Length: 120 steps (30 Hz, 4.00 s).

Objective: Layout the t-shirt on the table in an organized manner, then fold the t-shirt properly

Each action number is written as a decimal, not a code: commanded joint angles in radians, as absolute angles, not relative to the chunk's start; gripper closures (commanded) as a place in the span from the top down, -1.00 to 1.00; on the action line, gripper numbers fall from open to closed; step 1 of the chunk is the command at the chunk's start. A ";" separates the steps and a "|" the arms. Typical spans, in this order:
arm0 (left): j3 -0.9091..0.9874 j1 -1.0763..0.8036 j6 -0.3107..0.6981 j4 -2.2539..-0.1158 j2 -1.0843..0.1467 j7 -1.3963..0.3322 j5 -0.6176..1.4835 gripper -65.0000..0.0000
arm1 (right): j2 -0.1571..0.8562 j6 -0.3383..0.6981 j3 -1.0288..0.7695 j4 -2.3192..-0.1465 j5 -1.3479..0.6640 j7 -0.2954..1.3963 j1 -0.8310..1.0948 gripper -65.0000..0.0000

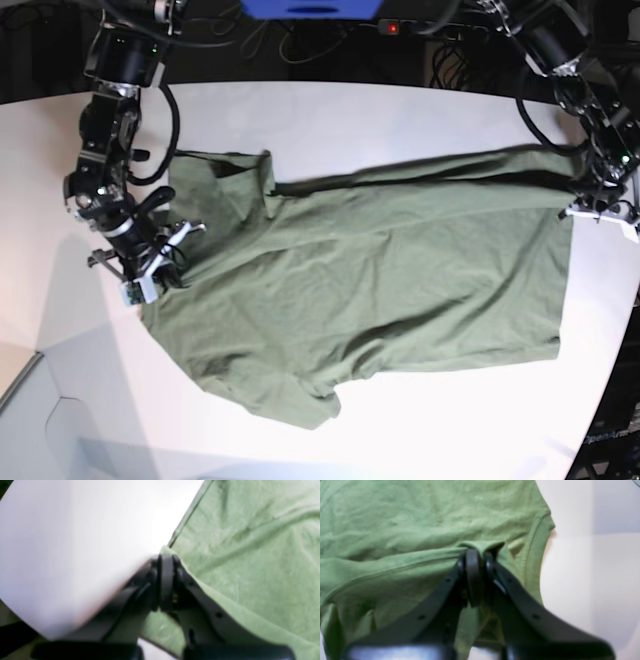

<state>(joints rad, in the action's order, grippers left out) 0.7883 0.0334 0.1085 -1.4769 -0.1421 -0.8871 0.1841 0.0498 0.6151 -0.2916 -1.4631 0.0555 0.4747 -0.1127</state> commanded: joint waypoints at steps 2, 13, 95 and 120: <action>0.786 0.045 0.107 -1.491 -0.157 -0.862 0.186 -0.98 | 0.058 0.613 -0.292 -1.471 0.041 0.449 -0.131 -1.00; 0.794 0.042 0.107 -1.503 -0.159 -0.863 0.186 -0.22 | 0.085 0.613 -0.300 -1.400 0.036 0.449 -0.137 -0.23; 0.644 -0.090 0.105 -1.432 -0.211 -0.785 0.332 -1.00 | 0.105 0.615 -0.498 -1.348 0.038 0.452 -0.056 -0.73; 0.644 0.054 0.105 -1.554 -0.237 -0.866 0.337 -1.00 | 0.139 0.615 -0.561 -1.540 0.041 0.456 0.084 -1.00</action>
